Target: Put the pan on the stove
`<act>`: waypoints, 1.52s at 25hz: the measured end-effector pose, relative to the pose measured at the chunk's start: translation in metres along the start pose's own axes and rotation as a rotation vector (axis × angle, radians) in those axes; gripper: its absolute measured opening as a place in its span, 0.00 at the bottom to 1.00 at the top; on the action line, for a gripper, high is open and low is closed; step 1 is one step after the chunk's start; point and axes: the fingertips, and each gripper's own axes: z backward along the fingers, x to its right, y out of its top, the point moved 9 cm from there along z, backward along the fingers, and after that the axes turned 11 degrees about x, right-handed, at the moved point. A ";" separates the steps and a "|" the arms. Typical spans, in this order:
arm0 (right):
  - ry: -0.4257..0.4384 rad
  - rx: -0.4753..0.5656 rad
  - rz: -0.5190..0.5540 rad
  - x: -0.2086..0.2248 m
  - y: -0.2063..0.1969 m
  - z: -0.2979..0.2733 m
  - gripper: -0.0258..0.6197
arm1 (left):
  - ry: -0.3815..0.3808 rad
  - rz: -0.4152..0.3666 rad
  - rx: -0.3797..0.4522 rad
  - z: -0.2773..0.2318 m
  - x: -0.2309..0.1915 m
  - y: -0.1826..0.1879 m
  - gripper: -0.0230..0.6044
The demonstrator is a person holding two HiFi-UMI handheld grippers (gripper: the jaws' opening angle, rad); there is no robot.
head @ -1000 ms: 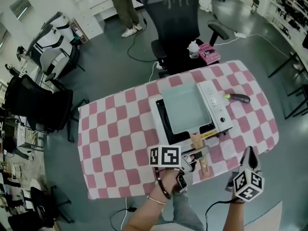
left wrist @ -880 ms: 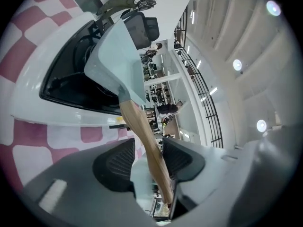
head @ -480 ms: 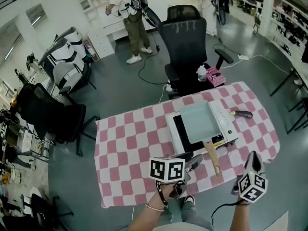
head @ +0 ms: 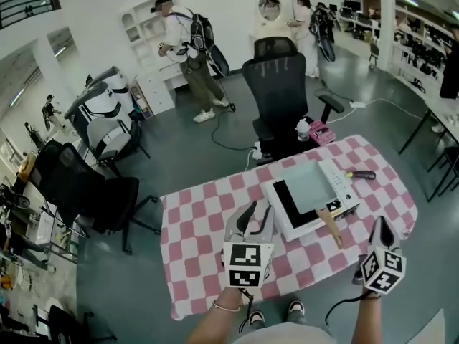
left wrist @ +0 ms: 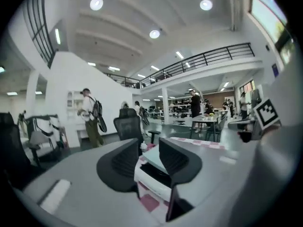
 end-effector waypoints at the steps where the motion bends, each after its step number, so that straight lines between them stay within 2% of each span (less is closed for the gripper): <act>1: 0.000 0.010 -0.001 -0.004 0.003 0.005 0.05 | 0.038 -0.034 0.035 0.008 -0.007 0.005 0.22; 3: -0.002 0.027 -0.004 -0.013 0.007 0.015 0.05 | 0.097 -0.049 0.084 0.023 -0.022 0.011 0.15; 5: -0.007 0.043 -0.007 -0.022 0.010 0.025 0.05 | 0.133 -0.031 0.106 0.035 -0.037 0.012 0.11; 10: -0.024 0.075 -0.011 -0.042 0.016 0.050 0.05 | 0.182 0.003 0.138 0.059 -0.060 0.007 0.03; 17: -0.049 0.076 -0.003 -0.058 0.014 0.072 0.05 | 0.193 0.060 0.153 0.078 -0.076 -0.007 0.03; 31: -0.081 0.077 0.019 -0.063 0.015 0.088 0.05 | 0.177 0.083 0.117 0.082 -0.078 -0.021 0.03; 38: -0.060 0.064 0.054 -0.064 0.017 0.085 0.05 | 0.187 0.089 0.113 0.080 -0.075 -0.023 0.03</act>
